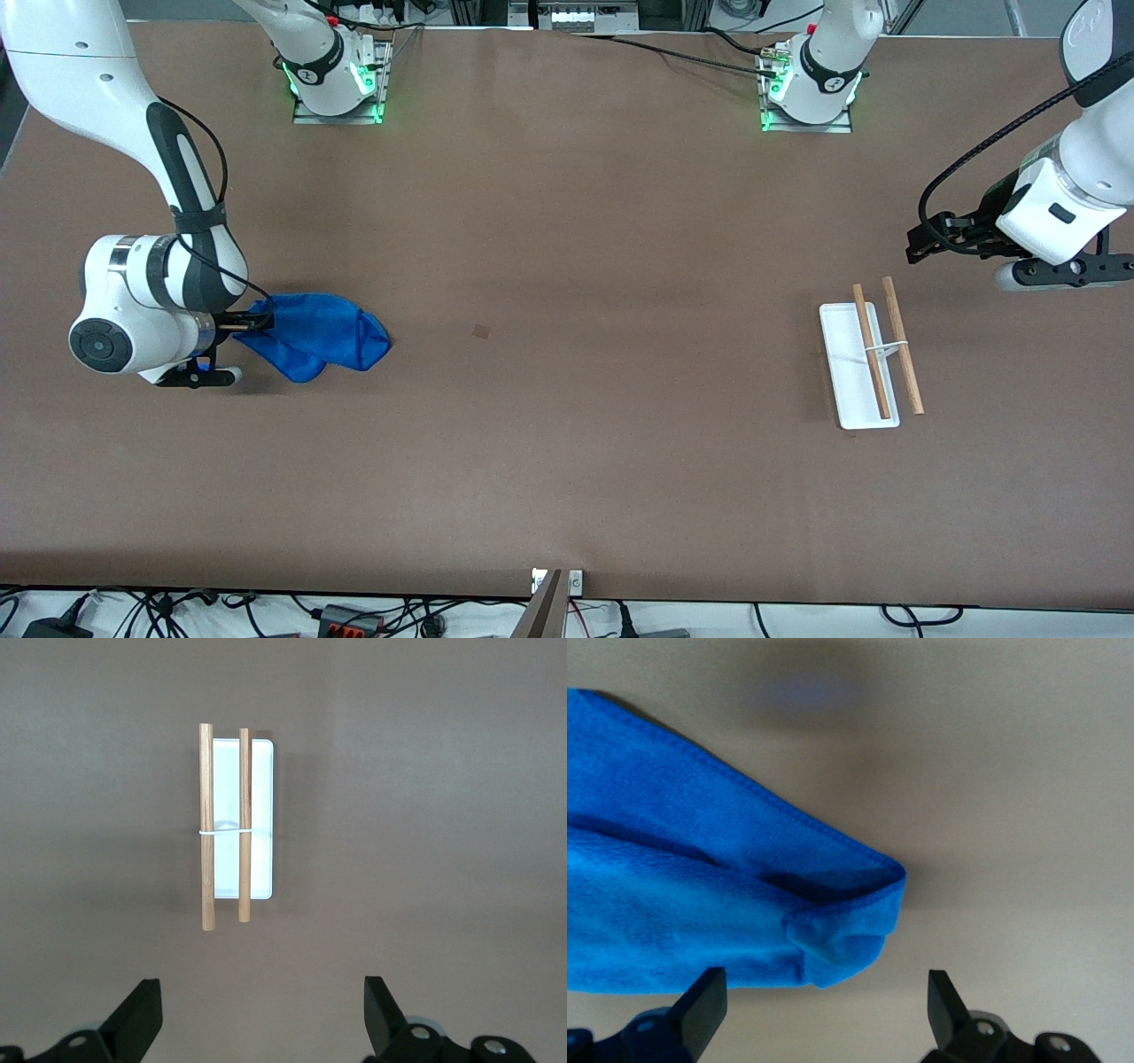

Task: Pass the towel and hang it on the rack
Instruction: 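Lower the right gripper onto the towel edge and close it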

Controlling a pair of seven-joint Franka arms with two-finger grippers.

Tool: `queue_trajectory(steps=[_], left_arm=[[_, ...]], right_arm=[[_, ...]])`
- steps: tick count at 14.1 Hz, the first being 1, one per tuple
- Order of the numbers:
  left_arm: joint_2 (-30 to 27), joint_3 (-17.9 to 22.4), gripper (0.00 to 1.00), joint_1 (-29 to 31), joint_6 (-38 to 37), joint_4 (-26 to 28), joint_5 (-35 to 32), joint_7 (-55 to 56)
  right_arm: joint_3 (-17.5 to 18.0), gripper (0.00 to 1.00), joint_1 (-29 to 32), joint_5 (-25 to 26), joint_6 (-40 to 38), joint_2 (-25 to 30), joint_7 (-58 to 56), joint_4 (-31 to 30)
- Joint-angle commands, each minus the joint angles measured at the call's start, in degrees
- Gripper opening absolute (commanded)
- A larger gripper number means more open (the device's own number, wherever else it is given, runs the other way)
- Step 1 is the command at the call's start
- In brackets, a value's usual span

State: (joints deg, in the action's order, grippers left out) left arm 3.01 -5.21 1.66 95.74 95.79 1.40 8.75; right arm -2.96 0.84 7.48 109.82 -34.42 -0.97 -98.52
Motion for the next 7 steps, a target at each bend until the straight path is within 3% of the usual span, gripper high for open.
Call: queue_trajectory(steps=[1, 7], left_arm=[[0.85, -0.07, 1.0, 0.63, -1.35, -1.83, 1.59, -1.28], [0.85, -0.07, 1.0, 0.63, -1.7, -1.83, 1.59, -1.37]], right_arm=[[0.32, 1.0, 0.74, 1.14, 0.31, -1.26, -0.26, 0.43], [0.32, 0.97, 0.92, 0.52, 0.22, -2.23, -0.08, 0.43]])
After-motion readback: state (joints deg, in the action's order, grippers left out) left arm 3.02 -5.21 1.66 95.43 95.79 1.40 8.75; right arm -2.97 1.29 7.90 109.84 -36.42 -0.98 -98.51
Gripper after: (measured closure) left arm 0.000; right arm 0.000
